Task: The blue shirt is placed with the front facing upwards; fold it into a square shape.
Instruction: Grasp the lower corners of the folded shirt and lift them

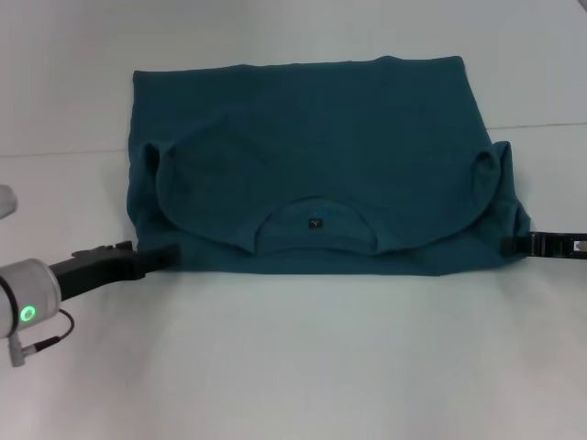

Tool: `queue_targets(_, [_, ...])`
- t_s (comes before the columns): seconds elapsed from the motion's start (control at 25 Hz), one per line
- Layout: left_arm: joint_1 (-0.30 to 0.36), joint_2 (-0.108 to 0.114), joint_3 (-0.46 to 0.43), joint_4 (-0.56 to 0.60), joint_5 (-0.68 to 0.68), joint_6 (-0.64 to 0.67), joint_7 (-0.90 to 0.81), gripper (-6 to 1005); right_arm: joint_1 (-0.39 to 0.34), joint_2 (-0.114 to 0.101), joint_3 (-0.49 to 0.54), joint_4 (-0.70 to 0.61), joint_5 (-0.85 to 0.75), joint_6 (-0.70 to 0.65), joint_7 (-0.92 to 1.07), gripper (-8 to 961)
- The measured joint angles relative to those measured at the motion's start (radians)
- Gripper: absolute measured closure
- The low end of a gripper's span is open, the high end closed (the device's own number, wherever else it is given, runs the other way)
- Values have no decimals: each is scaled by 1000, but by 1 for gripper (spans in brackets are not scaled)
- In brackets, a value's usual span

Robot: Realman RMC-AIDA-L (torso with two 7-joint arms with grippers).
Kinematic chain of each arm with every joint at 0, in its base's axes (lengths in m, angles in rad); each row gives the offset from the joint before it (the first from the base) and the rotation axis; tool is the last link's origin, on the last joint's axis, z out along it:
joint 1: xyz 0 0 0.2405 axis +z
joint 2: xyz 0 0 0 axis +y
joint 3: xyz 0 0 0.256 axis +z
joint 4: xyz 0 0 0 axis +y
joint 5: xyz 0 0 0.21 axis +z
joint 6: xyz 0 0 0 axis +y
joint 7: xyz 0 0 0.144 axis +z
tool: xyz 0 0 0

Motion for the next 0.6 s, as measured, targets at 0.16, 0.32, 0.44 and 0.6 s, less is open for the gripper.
queue_targets(0.16, [-17, -1, 29, -29, -4, -33, 6, 96, 0, 2, 0, 0, 0, -1, -1, 911])
queue_targets(0.32, [-27, -1, 35, -37, -7, -46, 12, 104, -1, 2, -1, 0, 0, -1, -2, 911])
queue_targets(0.44, [-30, -1, 35, -38, -7, -49, 12, 110, -2, 2, -1, 0, 0, -1, -2, 912])
queue_targets(0.6, [-35, -1, 36, -41, -7, -49, 12, 119, -2, 2, -1, 0, 0, -1, -2, 912])
